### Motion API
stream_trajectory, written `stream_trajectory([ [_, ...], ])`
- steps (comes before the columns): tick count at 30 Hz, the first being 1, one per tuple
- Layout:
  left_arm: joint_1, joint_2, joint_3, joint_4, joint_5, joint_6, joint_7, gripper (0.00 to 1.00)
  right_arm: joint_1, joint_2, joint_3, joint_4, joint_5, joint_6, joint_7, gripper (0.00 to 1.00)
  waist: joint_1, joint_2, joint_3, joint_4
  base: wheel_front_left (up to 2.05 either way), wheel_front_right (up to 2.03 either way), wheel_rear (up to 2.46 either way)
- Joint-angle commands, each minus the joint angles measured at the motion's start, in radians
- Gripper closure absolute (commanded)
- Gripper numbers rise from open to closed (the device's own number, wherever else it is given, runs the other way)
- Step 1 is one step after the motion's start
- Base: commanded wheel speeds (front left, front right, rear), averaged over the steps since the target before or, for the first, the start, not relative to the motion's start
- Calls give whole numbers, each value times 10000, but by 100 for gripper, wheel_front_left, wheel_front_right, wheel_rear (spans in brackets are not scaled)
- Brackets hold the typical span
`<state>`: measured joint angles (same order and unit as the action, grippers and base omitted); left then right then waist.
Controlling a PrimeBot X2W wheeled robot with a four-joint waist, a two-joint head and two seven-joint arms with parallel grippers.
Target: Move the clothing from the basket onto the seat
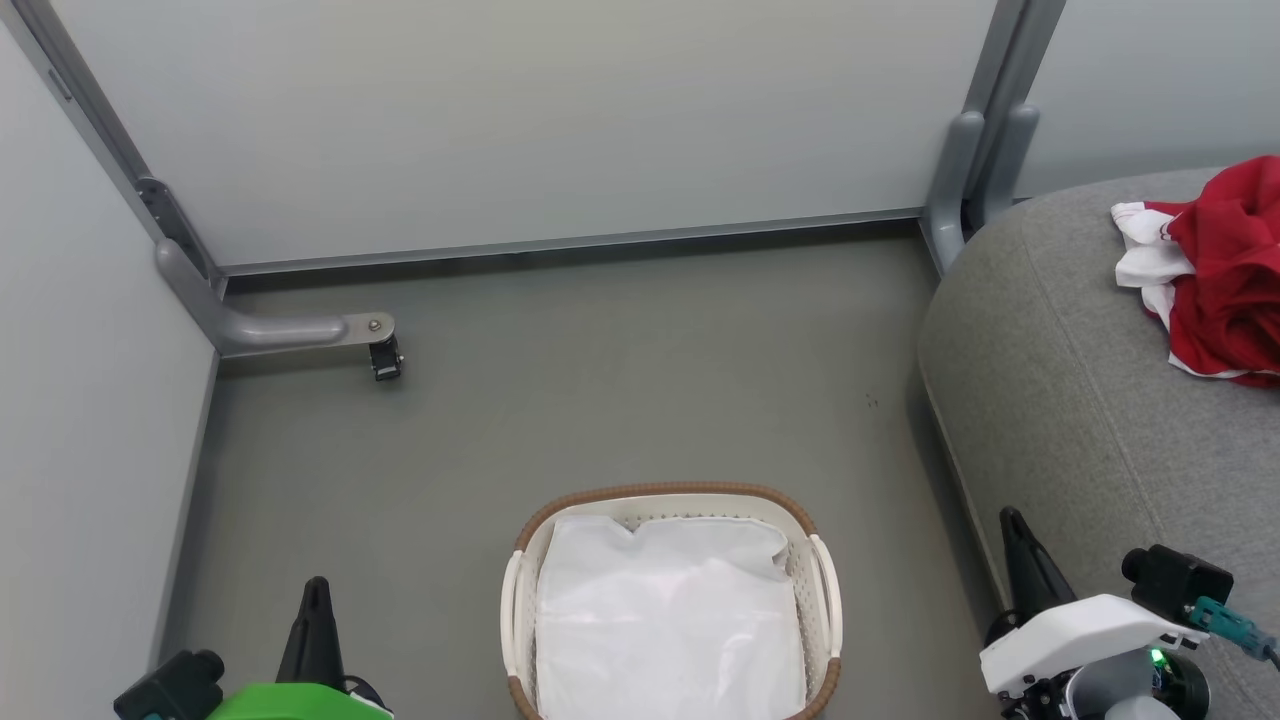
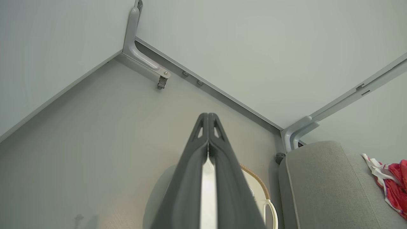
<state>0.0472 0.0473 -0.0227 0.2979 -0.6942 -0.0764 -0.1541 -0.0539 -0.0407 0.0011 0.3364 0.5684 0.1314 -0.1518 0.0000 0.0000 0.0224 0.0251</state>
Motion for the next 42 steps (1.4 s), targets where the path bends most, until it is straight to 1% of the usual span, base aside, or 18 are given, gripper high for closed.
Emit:
stream_trajectory([
  [1, -331, 29, 107, -152, -365, -68, 78, 100, -260, -42, -84, -188, 410, -3, 80, 100, 0, 0, -2, -3, 0, 0, 0],
  [19, -667, 34, 437, -266, -2607, -199, 747, 100, -345, -63, -362, -391, 2966, -5, 740, 100, 0, 0, -37, -48, 0, 0, 0],
  [42, -1010, 39, 774, -362, -4906, -318, 1441, 100, -455, -83, -647, -595, 5583, -6, 1423, 100, 0, 0, -79, -103, 0, 0, 0],
])
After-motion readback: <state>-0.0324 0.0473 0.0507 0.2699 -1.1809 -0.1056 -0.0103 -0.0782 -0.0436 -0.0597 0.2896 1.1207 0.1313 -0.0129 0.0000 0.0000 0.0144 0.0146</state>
